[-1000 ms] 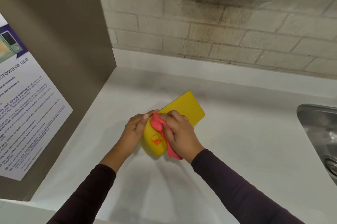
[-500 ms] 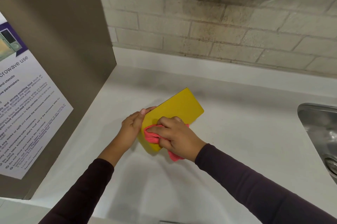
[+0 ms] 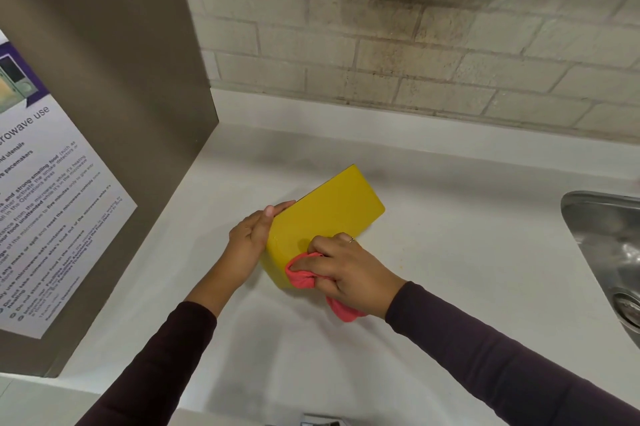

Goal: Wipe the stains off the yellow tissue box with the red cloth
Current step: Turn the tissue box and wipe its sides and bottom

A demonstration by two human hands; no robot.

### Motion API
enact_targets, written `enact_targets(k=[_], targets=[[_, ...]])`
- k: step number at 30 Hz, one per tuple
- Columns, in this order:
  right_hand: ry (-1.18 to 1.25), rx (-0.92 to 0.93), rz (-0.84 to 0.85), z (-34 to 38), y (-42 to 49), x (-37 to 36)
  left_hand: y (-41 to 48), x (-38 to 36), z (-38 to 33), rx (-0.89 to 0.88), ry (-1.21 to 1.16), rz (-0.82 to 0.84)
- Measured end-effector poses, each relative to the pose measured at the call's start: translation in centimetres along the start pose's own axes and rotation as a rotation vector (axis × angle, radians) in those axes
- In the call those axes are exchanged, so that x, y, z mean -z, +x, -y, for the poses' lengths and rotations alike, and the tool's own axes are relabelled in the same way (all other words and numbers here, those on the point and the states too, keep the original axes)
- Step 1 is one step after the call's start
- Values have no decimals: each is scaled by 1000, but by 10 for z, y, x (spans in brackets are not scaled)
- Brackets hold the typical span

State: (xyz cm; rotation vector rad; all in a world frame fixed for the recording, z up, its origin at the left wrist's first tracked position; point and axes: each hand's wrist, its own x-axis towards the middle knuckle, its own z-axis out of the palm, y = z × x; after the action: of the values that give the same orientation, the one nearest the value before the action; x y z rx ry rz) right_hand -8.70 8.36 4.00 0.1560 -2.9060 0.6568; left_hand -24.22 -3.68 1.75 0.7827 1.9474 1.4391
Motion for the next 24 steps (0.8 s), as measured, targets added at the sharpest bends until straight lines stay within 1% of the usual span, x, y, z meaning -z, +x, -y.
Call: enact_targets(k=[4, 6, 9, 11, 16, 19, 24], targets=[[-32, 38, 101, -2, -9, 11, -5, -4, -1, -37, -1, 0], [22, -4, 99, -4, -10, 22, -6, -5, -1, -50, 8, -5], [214, -129, -63, -5, 1, 35, -8, -6, -1, -58, -12, -7], [247, -138, -140, 0, 17, 38, -9, -6, -1, -68, -3, 13], [162, -104, -86, 10, 40, 23, -9, -4, 2, -7, -37, 22], [155, -91, -63, 10, 29, 16, -9, 0, 2, -46, 7, 93], [41, -65, 63, 2, -7, 5, -6, 2, 3, -47, 80, 107]])
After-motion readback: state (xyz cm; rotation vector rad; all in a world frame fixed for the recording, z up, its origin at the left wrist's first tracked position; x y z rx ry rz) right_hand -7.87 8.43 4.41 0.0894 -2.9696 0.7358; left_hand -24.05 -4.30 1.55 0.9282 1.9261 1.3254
